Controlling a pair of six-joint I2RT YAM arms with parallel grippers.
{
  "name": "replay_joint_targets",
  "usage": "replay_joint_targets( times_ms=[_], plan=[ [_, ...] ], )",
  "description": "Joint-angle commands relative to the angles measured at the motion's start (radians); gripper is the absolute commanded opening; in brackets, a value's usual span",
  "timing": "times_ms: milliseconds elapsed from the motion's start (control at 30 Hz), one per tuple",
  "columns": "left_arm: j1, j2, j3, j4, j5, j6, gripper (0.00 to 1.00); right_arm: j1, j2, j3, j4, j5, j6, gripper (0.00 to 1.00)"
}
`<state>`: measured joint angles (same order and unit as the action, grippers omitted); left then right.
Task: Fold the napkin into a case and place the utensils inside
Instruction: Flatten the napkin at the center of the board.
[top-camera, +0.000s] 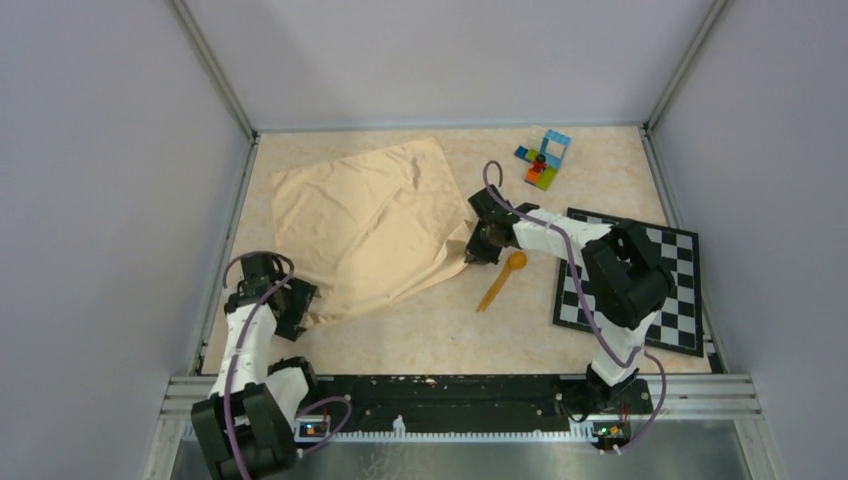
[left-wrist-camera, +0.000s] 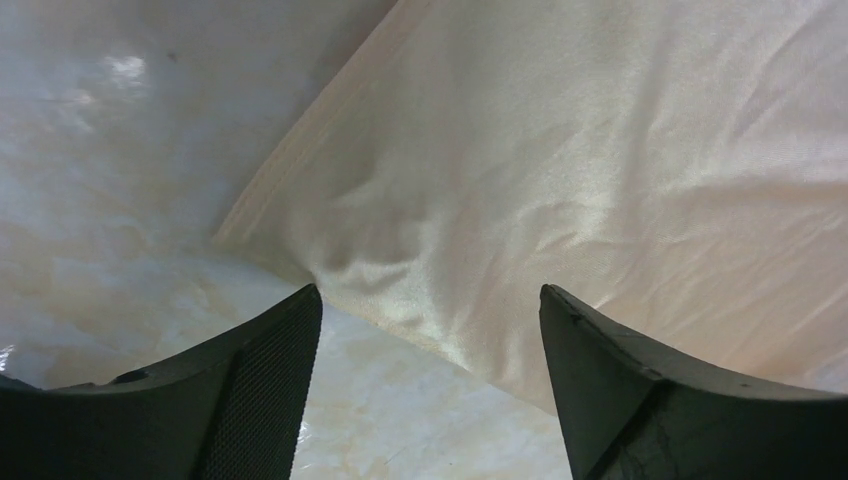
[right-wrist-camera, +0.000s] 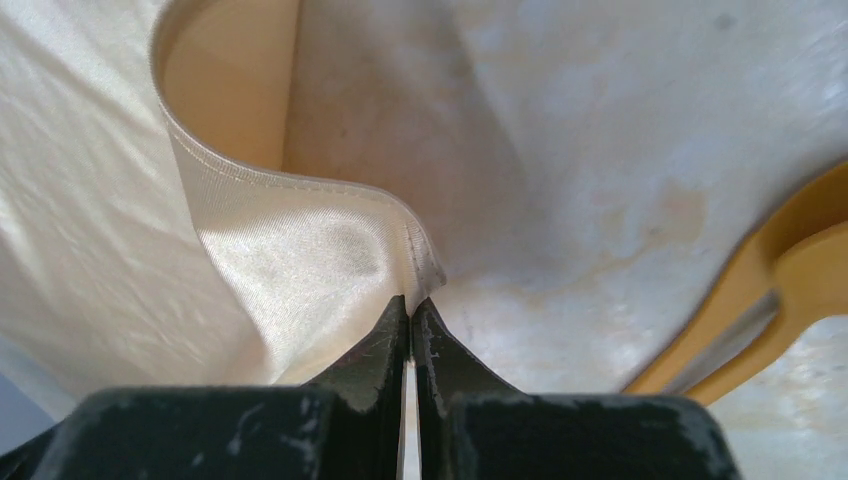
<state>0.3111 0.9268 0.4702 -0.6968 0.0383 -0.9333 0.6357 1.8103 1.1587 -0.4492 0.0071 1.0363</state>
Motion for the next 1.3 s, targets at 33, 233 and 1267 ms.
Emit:
replay_joint_targets(
  times_ms=[33, 233, 1267],
  plan=[
    [-0.087, -0.013, 0.063, -0.029, 0.068, 0.044, 0.87, -0.083, 0.001, 0.036, 0.014, -0.001, -0.147, 0.00],
    [-0.147, -0.096, 0.015, -0.097, 0.097, -0.063, 0.56, -0.111, -0.016, 0.030, 0.045, -0.003, -0.189, 0.00],
    [-0.187, 0.169, 0.011, -0.072, -0.154, -0.171, 0.59, -0.111, -0.039, 0.005, 0.043, -0.018, -0.146, 0.00]
  ],
)
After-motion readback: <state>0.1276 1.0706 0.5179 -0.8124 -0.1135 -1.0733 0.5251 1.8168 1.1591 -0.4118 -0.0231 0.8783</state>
